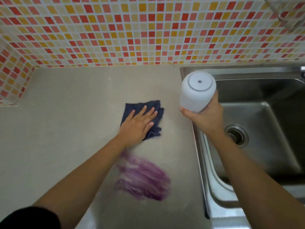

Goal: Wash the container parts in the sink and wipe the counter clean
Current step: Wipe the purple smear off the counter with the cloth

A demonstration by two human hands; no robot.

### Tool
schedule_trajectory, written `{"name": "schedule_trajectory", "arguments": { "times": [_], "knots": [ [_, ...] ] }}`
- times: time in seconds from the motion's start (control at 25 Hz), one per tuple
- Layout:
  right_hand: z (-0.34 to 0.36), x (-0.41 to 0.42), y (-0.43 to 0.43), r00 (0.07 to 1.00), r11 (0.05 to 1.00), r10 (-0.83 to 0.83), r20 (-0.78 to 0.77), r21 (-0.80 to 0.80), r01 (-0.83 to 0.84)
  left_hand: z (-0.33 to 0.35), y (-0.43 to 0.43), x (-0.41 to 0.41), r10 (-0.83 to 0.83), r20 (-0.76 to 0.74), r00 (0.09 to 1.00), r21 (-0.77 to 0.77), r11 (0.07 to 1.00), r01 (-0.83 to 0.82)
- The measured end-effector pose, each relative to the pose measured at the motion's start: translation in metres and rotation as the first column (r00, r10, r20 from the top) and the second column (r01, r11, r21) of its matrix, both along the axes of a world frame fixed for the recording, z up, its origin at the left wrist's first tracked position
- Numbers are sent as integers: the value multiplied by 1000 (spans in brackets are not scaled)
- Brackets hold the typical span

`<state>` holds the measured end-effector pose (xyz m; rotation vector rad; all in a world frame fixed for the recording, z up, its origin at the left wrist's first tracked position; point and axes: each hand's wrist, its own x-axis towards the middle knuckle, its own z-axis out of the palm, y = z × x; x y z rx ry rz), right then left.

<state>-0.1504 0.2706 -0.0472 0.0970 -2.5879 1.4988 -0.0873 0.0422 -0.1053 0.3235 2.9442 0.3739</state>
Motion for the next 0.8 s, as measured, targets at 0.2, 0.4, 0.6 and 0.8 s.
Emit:
{"name": "schedule_trajectory", "arguments": {
  "times": [0.2, 0.4, 0.6, 0.8],
  "knots": [
    [12, -19, 5, 1000, 1000, 7, -3, 24, -7, -6, -116, -19, 422, -19, 907, -34, 906, -422],
    [15, -30, -1, 1000, 999, 24, -14, 31, -23, -1, -3, -93, 262, 3, 965, -54, 964, -261],
    [15, -26, -11, 1000, 1000, 17, 9, -2, -17, -1, 32, 27, -258, 0, 966, 50, 965, 258],
    [14, -25, -22, 998, 999, 43, 51, -2, -43, -4, -106, -23, 285, -14, 958, 54, 957, -284]
  ]
}}
